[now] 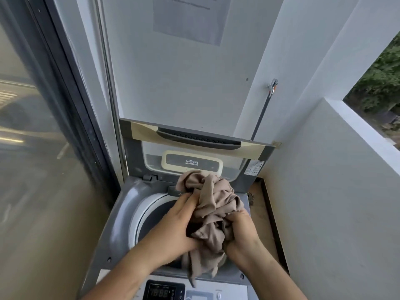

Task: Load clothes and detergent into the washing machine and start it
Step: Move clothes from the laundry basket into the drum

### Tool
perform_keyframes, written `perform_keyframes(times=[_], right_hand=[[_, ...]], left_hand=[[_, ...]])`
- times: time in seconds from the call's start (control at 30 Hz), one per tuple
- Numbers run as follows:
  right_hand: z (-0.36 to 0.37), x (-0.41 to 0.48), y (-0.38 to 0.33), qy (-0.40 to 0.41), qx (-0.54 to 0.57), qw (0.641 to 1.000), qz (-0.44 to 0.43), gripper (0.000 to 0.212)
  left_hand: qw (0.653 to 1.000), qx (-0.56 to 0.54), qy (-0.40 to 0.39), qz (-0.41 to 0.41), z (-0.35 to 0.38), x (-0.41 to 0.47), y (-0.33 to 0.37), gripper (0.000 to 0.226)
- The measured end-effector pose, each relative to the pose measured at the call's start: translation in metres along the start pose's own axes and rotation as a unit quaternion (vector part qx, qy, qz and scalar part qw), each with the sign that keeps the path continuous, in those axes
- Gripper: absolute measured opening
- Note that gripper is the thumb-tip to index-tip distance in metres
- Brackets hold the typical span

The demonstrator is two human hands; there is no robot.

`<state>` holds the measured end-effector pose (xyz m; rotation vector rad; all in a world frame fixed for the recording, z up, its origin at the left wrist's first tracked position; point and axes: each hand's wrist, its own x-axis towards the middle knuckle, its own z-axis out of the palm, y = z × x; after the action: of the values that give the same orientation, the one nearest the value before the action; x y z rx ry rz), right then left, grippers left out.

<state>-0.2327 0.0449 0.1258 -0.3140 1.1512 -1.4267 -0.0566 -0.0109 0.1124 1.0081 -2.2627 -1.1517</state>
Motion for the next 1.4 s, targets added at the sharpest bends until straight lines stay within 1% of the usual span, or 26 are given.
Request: perform_keyframes(times=[0.07,0.13,0.2,0.27,0.3,0.37,0.4,0.43,0.5,0.57,0.63,0.7,0.73,0.77,0.8,0.83,0.93,1.0,1.03,1.07,1.1,1.2,1.27,1.33,1.37,1.4], right_hand=[[0.001,0.0,0.005,-0.03,-0.005,1.0,-0.004,0.032],[0.003,0.0,0.008,-0.068,-0.04,0.997,-0.026,0.044],[0.002,0.0,0.008,-0.084,-0.086,0.992,-0.037,0.05],[0.007,-0.004,0.005,-0.088,-0.095,0.991,-0.03,0.052],[0.007,-0.006,0.005,-0.098,-0.078,0.992,-0.015,0.053],[0.008,-0.007,0.009,-0.117,0.009,0.992,0.041,0.043],[0.009,-0.009,0.012,-0.112,0.044,0.991,0.064,0.039],[0.01,-0.008,0.015,-0.104,0.048,0.991,0.076,0.036],[0.009,-0.003,0.023,-0.076,-0.003,0.994,0.076,0.034],[0.001,0.004,0.032,-0.047,-0.067,0.996,0.041,0.037],[-0.011,0.01,0.041,-0.039,-0.115,0.993,-0.003,0.055],[-0.022,0.02,0.054,-0.067,-0.18,0.98,-0.057,0.089],[-0.025,0.028,0.063,-0.087,-0.232,0.966,-0.078,0.103],[-0.026,0.036,0.069,-0.1,-0.285,0.948,-0.096,0.111],[-0.029,0.048,0.079,-0.105,-0.322,0.935,-0.106,0.112],[-0.034,0.061,0.088,-0.09,-0.349,0.927,-0.106,0.107],[-0.053,0.103,0.109,-0.015,-0.424,0.9,-0.101,0.081],[-0.067,0.13,0.126,0.009,-0.492,0.868,-0.071,0.071],[-0.072,0.142,0.135,0.013,-0.528,0.847,-0.051,0.07],[-0.077,0.156,0.146,0.012,-0.56,0.827,-0.037,0.07],[-0.08,0.168,0.157,0.014,-0.585,0.811,-0.017,0.07],[-0.093,0.208,0.198,0.019,-0.625,0.779,0.046,0.065],[-0.103,0.231,0.229,0.021,-0.652,0.753,0.086,0.067],[-0.117,0.258,0.263,0.007,-0.655,0.746,0.116,0.071],[-0.123,0.269,0.276,0.013,-0.634,0.762,0.134,0.072],[-0.128,0.278,0.288,0.023,-0.597,0.787,0.153,0.076]], left_hand=[[0.995,-0.065,0.072,0.02,-0.004,0.005,-0.003,0.082],[0.989,-0.093,0.113,0.016,-0.012,0.01,-0.005,0.079],[0.982,-0.142,0.128,0.002,-0.018,0.013,-0.012,0.074],[0.97,-0.202,0.133,-0.01,-0.02,0.013,-0.011,0.063],[0.966,-0.215,0.142,-0.009,-0.019,0.013,-0.01,0.057],[0.966,-0.2,0.164,-0.004,-0.013,0.015,-0.007,0.052],[0.966,-0.2,0.164,-0.005,-0.009,0.015,-0.006,0.05],[0.962,-0.22,0.161,-0.014,-0.004,0.016,-0.008,0.05],[0.947,-0.284,0.146,-0.046,0.007,0.017,-0.012,0.048],[0.935,-0.299,0.17,-0.084,0.018,0.02,-0.02,0.042],[0.915,-0.319,0.214,-0.127,0.027,0.025,-0.033,0.045],[0.892,-0.34,0.24,-0.176,0.035,0.033,-0.043,0.051],[0.88,-0.358,0.239,-0.198,0.04,0.038,-0.05,0.05],[0.881,-0.368,0.219,-0.204,0.044,0.042,-0.055,0.048],[0.878,-0.383,0.191,-0.215,0.051,0.046,-0.063,0.045],[0.887,-0.371,0.152,-0.231,0.055,0.047,-0.069,0.042],[0.903,-0.323,0.059,-0.276,0.072,0.039,-0.103,0.029],[0.917,-0.231,0.002,-0.325,0.087,0.023,-0.129,0.022],[0.927,-0.156,-0.024,-0.34,0.093,0.016,-0.138,0.031],[0.936,-0.083,-0.044,-0.339,0.102,0.012,-0.151,0.048],[0.94,-0.044,-0.058,-0.334,0.104,0.008,-0.153,0.058],[0.947,-0.012,-0.085,-0.31,0.108,0.012,-0.161,0.065],[0.943,0.009,-0.123,-0.309,0.112,0.014,-0.163,0.071],[0.94,0.026,-0.128,-0.315,0.119,0.016,-0.172,0.073],[0.94,0.033,-0.13,-0.313,0.119,0.017,-0.173,0.074],[0.938,0.038,-0.137,-0.315,0.12,0.018,-0.176,0.076]])
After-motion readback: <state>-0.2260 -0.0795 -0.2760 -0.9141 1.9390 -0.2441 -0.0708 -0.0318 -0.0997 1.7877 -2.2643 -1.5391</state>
